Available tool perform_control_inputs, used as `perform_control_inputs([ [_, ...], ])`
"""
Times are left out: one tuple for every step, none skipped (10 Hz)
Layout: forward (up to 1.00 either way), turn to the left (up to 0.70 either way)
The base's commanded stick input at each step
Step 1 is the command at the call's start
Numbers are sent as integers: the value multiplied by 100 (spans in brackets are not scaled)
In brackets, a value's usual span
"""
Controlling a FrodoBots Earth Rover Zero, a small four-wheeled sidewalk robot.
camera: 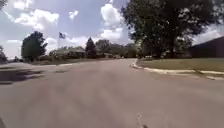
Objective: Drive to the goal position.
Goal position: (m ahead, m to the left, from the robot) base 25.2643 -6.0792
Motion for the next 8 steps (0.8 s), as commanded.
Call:
perform_control_inputs([
  [85,0],
  [85,0],
  [85,0],
  [85,0],
  [85,0],
  [85,0],
  [85,0],
  [85,0],
])
